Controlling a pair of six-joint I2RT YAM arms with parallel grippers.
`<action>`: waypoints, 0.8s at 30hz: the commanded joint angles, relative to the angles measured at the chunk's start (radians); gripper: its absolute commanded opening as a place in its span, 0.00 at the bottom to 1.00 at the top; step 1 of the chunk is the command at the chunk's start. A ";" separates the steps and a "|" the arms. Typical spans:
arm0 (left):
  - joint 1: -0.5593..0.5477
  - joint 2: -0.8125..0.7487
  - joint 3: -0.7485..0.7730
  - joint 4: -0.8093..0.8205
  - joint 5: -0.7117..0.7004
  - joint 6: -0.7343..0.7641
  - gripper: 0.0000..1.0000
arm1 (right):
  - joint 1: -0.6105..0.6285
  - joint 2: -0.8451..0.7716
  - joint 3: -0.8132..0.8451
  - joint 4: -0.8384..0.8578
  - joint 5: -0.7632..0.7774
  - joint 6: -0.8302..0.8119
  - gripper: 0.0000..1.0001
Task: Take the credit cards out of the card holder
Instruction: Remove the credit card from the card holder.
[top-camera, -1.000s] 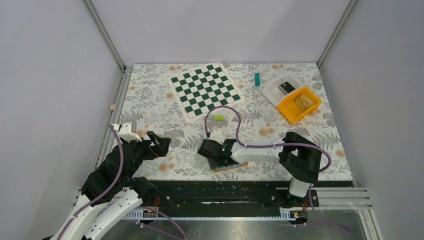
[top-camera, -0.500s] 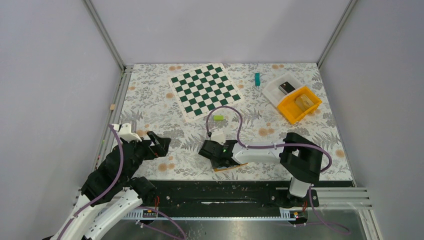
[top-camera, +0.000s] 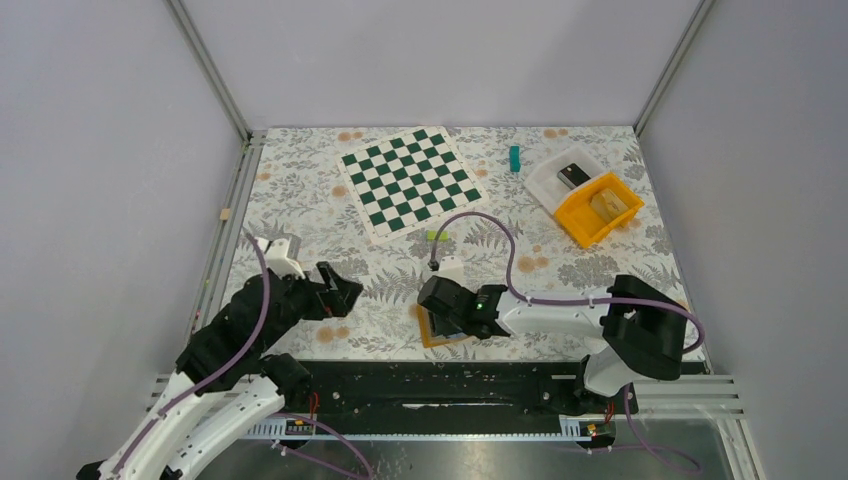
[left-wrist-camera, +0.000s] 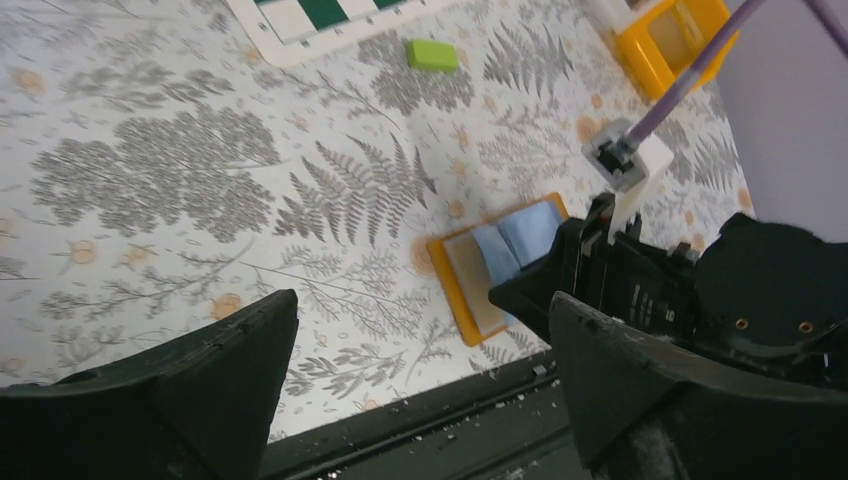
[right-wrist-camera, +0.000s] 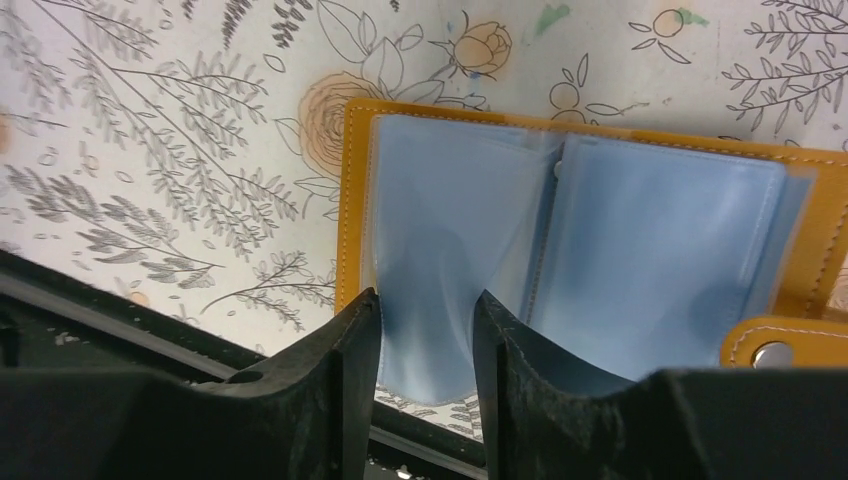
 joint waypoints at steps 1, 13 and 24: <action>0.004 0.085 -0.028 0.100 0.175 -0.038 0.94 | -0.027 -0.064 -0.038 0.090 -0.037 0.031 0.44; -0.004 0.235 -0.174 0.342 0.376 -0.154 0.88 | -0.077 -0.165 -0.167 0.212 -0.093 0.061 0.43; -0.015 0.361 -0.274 0.561 0.443 -0.260 0.73 | -0.153 -0.255 -0.339 0.417 -0.184 0.096 0.39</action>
